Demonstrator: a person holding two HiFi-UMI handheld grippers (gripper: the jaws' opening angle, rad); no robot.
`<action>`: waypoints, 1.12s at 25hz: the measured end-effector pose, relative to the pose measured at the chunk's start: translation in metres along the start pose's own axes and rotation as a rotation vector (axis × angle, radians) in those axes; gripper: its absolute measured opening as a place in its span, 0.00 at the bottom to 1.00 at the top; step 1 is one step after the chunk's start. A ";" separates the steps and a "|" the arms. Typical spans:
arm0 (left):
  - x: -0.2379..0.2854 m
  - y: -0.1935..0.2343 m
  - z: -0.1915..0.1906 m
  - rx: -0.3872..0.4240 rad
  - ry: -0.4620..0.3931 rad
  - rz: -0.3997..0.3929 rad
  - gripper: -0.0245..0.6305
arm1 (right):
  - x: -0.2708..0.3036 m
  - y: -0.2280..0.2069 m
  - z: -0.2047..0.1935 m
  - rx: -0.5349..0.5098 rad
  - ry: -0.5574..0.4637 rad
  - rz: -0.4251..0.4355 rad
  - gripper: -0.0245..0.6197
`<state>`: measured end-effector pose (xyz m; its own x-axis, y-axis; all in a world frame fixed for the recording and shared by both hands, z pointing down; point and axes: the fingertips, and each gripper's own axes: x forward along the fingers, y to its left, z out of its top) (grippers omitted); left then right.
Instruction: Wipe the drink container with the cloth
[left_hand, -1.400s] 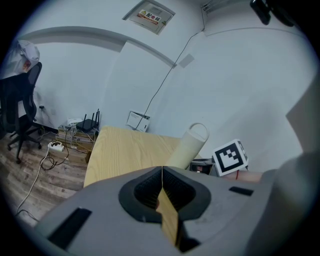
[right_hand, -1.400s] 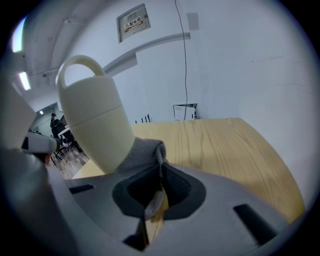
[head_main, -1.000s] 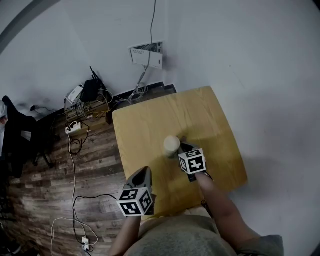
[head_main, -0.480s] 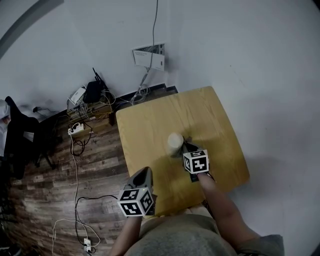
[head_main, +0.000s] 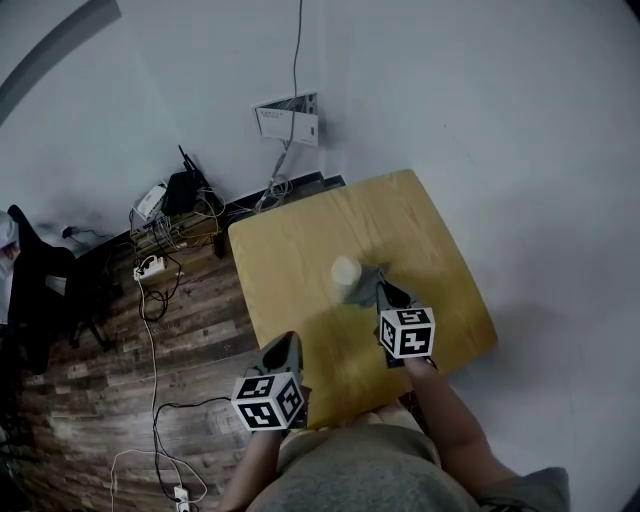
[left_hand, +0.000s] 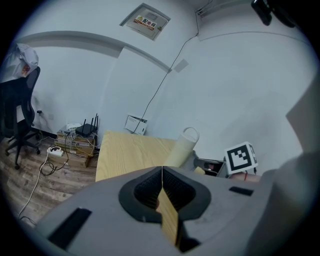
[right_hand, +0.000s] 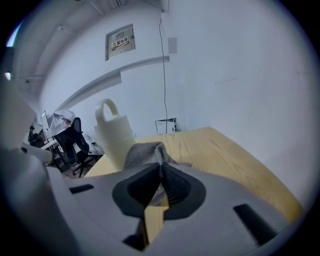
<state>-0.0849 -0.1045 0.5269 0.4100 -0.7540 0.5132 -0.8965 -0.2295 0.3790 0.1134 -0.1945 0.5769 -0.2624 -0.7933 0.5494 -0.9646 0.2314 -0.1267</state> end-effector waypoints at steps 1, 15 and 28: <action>-0.002 0.000 0.000 0.002 -0.001 -0.004 0.04 | -0.007 0.001 0.004 0.002 -0.016 -0.001 0.05; -0.014 -0.012 -0.001 0.036 -0.009 -0.057 0.04 | -0.075 0.029 0.041 -0.016 -0.174 0.022 0.05; -0.028 -0.009 -0.005 0.034 -0.030 -0.035 0.04 | -0.073 0.076 0.038 -0.079 -0.169 0.130 0.05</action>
<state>-0.0873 -0.0778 0.5129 0.4367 -0.7629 0.4767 -0.8869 -0.2766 0.3699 0.0581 -0.1405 0.4963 -0.3912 -0.8354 0.3860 -0.9191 0.3758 -0.1182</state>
